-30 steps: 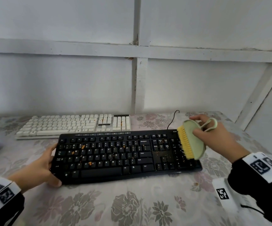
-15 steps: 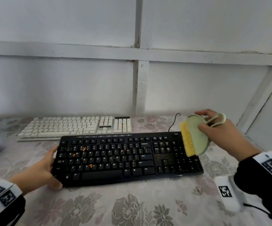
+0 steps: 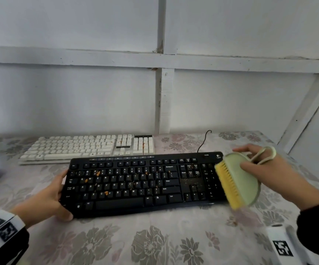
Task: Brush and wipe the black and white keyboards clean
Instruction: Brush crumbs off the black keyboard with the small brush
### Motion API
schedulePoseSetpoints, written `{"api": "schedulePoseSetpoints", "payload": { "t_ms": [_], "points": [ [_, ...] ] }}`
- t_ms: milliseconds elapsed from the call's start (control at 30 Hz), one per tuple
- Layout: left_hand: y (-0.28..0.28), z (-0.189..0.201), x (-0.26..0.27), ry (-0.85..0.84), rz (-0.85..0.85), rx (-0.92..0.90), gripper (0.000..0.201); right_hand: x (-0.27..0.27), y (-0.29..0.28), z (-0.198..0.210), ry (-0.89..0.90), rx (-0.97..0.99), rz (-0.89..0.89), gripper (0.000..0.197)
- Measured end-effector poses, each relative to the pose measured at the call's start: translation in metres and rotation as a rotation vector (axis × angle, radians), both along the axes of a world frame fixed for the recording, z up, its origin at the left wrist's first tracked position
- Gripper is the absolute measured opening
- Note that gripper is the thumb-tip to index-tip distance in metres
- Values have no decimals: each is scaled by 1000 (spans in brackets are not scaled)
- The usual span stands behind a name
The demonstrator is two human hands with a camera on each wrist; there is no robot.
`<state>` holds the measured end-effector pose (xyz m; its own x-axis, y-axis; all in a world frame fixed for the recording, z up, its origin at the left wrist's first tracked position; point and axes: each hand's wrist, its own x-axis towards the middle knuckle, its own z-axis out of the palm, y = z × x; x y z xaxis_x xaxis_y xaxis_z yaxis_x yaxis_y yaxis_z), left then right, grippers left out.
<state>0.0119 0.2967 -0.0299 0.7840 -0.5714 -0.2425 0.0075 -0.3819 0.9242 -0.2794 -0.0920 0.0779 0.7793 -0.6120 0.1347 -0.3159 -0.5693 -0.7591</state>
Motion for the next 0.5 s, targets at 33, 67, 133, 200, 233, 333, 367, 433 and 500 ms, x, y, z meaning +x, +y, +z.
{"api": "schedulePoseSetpoints", "payload": {
  "t_ms": [33,67,133,200,233,333,367,433,500],
  "points": [
    [0,0,0,1,0,2,130,5,-2,2,-32,-11,-23,30],
    [0,0,1,2,2,4,131,12,-5,3,-55,-25,-45,32],
    [2,-1,2,4,0,7,131,24,-7,3,-91,-29,-67,35],
    [2,-2,2,9,-6,11,130,29,-6,0,-94,-23,-59,36],
    [2,-1,2,9,-6,9,130,28,-4,-4,-70,-38,-53,35],
    [1,0,0,6,0,-5,129,14,7,-13,34,-105,-18,29],
    [1,-1,0,4,2,-6,129,8,10,-15,51,-94,4,27],
    [1,-1,0,3,6,-10,128,-1,13,-13,71,-63,36,25],
    [1,-2,0,5,10,-18,128,-2,12,-5,35,-41,25,26]
  ]
}}
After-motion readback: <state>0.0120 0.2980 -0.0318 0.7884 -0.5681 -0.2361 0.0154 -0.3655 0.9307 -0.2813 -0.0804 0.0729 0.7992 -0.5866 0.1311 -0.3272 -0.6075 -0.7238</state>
